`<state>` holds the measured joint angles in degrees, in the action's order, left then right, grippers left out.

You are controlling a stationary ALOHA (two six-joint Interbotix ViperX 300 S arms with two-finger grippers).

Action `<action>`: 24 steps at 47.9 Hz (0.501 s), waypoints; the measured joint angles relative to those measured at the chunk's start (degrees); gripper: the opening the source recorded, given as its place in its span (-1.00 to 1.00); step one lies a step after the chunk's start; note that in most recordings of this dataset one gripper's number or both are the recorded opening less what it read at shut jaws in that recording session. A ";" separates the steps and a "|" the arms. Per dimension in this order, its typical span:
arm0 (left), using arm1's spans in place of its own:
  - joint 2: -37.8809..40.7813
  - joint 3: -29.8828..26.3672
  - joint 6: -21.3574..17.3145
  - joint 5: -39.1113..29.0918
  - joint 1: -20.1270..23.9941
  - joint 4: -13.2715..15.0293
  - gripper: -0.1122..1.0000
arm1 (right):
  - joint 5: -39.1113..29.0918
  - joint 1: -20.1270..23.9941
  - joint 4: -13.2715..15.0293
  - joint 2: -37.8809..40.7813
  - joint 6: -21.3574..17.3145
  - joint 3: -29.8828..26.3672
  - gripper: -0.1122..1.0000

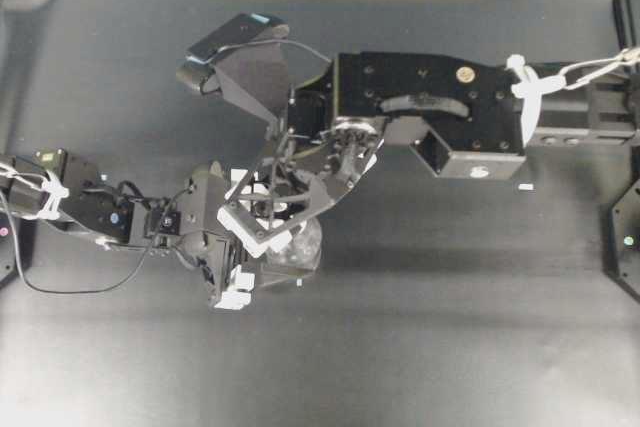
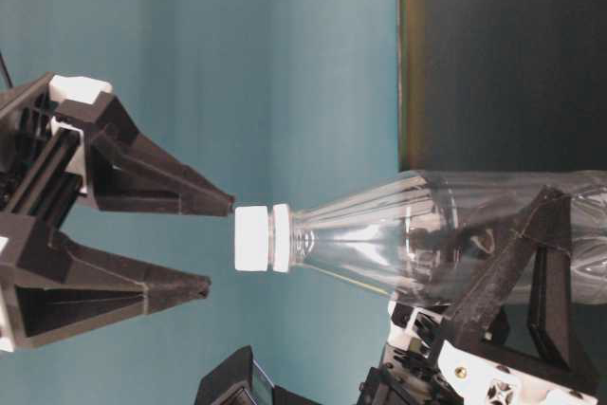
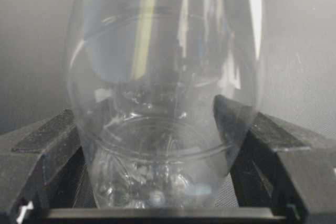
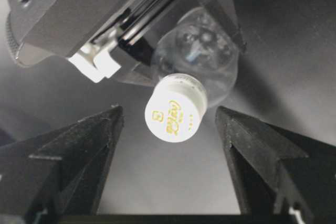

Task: Open the bottle cap by holding the bottle with the left arm and twisting the cap with the right arm.
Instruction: 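Lower the right gripper over the white cap and close on it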

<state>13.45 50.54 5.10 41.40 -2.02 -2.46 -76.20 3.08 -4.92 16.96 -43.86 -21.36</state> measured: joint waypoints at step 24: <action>0.09 -0.09 0.35 0.00 0.00 0.00 0.66 | -2.37 0.44 0.09 1.76 0.00 0.09 -0.12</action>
<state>13.54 50.45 5.45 41.40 -2.02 -2.46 -78.57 3.52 -4.83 18.72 -43.86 -21.27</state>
